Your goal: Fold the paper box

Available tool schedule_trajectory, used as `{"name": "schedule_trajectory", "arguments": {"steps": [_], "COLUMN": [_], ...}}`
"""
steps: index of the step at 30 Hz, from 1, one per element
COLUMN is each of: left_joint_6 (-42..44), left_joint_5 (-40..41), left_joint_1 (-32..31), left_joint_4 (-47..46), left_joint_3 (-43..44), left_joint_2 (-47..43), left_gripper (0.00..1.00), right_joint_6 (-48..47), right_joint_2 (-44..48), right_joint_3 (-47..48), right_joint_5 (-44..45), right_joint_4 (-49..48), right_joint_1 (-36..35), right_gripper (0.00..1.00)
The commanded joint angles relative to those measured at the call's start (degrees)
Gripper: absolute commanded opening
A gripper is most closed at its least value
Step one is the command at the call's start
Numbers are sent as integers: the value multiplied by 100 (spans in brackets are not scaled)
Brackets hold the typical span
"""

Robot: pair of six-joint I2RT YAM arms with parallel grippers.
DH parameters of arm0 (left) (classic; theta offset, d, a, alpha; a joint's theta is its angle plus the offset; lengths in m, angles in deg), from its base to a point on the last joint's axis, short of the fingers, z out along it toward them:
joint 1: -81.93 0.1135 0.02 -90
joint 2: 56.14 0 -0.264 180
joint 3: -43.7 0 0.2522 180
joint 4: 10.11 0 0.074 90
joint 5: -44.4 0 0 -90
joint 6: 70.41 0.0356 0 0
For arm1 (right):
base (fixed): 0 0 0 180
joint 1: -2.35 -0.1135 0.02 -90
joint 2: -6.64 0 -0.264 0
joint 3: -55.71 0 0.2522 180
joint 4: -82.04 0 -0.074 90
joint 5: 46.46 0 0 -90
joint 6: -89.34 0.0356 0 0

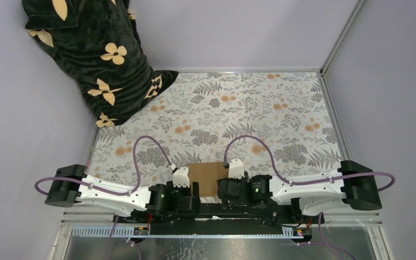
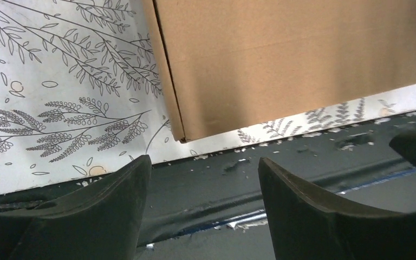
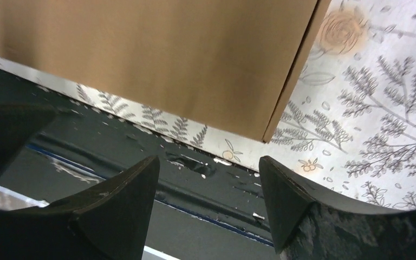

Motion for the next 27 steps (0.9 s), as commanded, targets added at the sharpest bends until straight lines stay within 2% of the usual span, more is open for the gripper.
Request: {"name": "schedule_trajectory", "arguments": {"steps": [1,5,10,17,27], "left_joint_6": [67,205,1160,2676,3716], "left_joint_5": [83,109,45,-483,-1105], "left_joint_1": [56,317,1191,2461,3141], "left_joint_4": [-338,-813,-1341,-2601,-3600], "left_joint_3": [-36,-301,-230,-104,672], "left_joint_2": [381,406,586,1192,2690], "left_gripper": [79,79,79,79,79], "right_joint_6": [651,1054,914,-207,-1708], "right_joint_2": [-375,-458,-317,-418,-758], "right_joint_3": [-107,-293,-318,-295,-265], "right_joint_5": [335,677,1139,693,-70], "right_joint_4": [120,-34,-250,-944,-1677], "right_joint_1": [-353,-397,-221,956,2919], "right_gripper": [75,77,79,78,79]}}
